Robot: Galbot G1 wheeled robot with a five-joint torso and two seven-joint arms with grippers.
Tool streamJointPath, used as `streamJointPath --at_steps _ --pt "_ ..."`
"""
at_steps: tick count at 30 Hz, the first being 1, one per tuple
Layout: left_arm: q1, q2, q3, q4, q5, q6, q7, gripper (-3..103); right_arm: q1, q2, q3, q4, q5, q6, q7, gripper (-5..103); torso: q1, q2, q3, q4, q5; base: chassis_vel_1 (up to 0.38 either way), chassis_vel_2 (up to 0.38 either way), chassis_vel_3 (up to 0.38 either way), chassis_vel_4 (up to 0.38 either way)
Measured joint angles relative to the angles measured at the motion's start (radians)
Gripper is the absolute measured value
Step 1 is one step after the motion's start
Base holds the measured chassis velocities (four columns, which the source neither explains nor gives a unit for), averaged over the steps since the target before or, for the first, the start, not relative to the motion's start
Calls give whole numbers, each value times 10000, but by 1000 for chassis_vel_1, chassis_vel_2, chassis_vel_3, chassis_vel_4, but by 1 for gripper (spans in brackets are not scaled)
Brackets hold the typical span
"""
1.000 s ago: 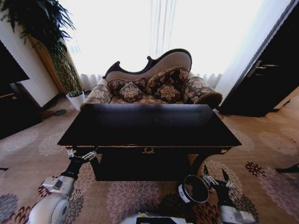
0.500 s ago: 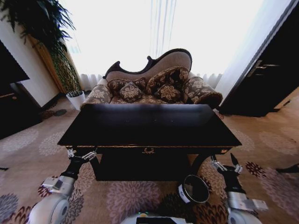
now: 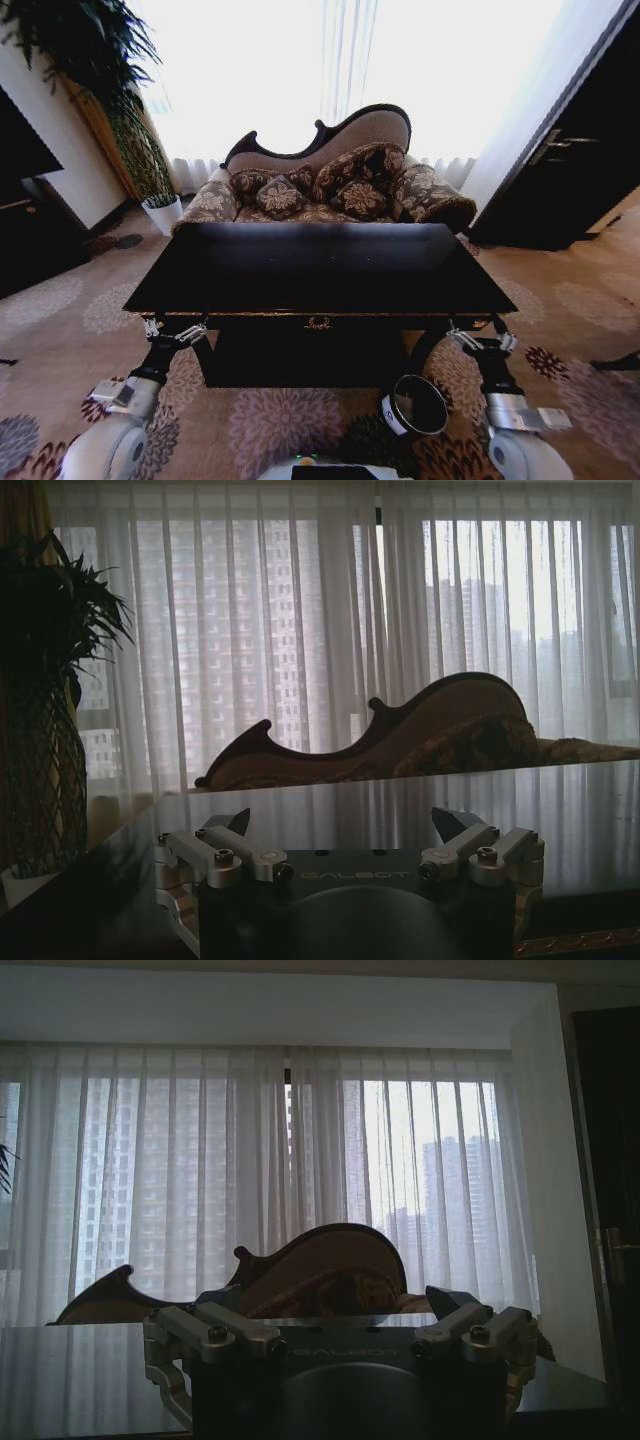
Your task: Move to the front of the table and place the trash on the table into the trash bin.
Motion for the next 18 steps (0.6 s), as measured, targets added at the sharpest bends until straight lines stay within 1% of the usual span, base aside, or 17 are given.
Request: streamJointPath --at_steps 18 --pt "0 0 0 0 1 0 0 100 -2 5 -12 -3 -4 -9 5 100 0 0 0 0 -1 0 0 0 0"
